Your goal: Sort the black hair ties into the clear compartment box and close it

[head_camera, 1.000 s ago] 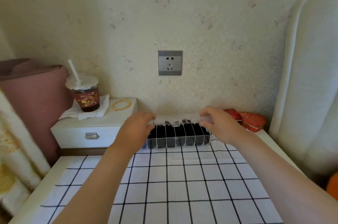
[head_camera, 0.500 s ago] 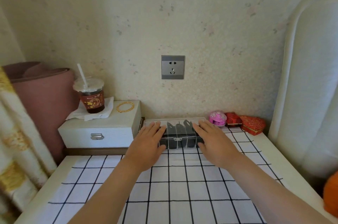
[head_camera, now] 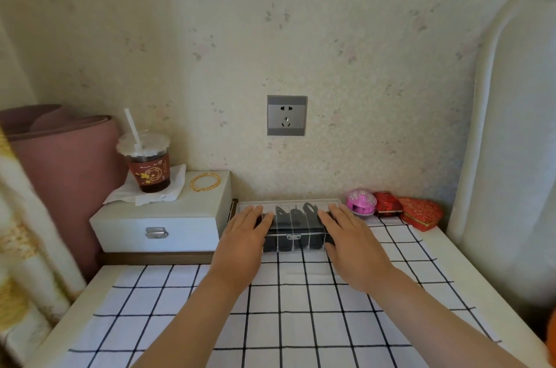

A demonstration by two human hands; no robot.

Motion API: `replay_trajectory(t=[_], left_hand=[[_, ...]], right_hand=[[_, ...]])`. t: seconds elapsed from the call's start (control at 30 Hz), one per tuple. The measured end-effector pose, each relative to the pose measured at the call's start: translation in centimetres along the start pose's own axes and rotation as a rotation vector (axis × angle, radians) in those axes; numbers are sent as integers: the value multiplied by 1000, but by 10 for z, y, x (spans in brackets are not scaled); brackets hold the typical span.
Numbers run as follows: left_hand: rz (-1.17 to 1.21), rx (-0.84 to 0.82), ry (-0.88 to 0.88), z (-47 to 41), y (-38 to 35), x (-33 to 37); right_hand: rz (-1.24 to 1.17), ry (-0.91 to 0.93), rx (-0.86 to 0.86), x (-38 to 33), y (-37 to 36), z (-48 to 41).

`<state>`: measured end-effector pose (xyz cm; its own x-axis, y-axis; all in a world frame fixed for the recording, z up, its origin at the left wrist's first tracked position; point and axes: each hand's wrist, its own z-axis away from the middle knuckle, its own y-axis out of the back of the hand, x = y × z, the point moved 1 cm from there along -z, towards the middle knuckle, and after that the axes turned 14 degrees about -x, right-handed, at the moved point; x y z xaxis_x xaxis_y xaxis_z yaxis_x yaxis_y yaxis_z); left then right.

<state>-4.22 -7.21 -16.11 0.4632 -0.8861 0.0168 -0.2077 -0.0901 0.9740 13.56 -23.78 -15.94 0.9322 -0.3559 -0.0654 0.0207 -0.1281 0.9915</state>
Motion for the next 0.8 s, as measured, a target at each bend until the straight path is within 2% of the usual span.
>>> replay_trajectory(t=[0.23,0.4,0.67,0.8], left_hand=[[-5,32,74,-20,4,-1],[106,-71,76,-37,3,-7],[149,-244,32,-48,12,-15],[307,-215,13,-50,38,-12]], right_hand=[[-25,-50,-77,-1,9,-23],[-48,-53,-130,3,9,-43],[-198,-83,-199,9,17,-59],[-179,-89,-165,5,36,-63]])
